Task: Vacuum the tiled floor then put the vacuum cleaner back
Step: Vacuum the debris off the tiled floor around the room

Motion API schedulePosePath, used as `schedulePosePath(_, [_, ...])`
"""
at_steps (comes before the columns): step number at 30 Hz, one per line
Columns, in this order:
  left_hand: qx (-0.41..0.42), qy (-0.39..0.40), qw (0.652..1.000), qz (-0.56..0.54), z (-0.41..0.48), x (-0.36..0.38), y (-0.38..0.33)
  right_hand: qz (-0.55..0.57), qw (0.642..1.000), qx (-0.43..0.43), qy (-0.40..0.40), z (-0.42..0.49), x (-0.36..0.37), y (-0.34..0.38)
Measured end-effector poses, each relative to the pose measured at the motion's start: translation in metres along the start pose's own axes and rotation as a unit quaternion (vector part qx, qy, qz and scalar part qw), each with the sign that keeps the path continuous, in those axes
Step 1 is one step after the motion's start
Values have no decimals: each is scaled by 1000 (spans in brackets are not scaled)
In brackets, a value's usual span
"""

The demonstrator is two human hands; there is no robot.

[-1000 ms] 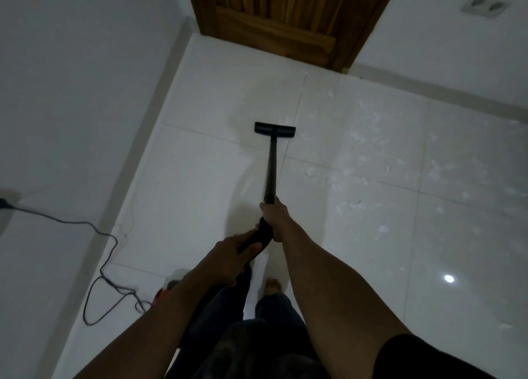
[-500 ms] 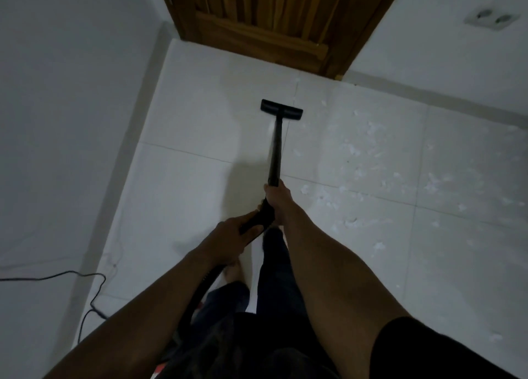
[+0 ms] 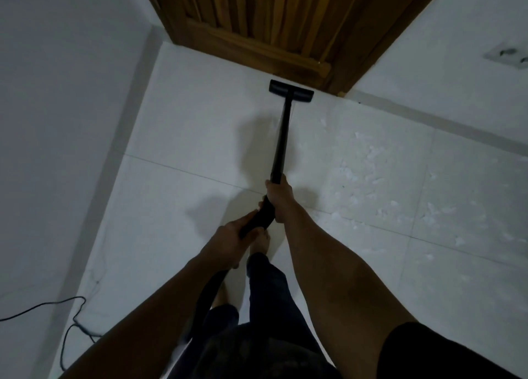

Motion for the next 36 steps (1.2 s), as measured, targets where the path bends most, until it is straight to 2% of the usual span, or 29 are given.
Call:
schedulePosePath(6, [1, -17, 1000, 8, 24, -8, -15, 0, 1000, 10, 4, 14, -6, 28])
schedulePosePath(15, [2, -39, 999, -1, -12, -16, 0, 43, 999, -11, -5, -9, 21, 6])
schedulePosePath(25, [10, -24, 1000, 8, -131, -4, 92, 63, 997, -48, -25, -95, 73, -111])
schedulePosePath(29, [46, -6, 999, 17, -200, 8, 146, 62, 995, -67, -27, -143, 100, -183])
schedulePosePath(36, [33, 11, 999, 28, -310, 45, 229, 59, 995, -75, -29, -219, 134, -313])
Point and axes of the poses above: each hand's wrist, its own z-axis towards the middle knuckle, its own x-axis out of the palm, y = z × x, the point moved 2 cm from there along z, towards the middle knuckle, and after that the axes turned 15 degrees about -z, right-handed, at the moved point
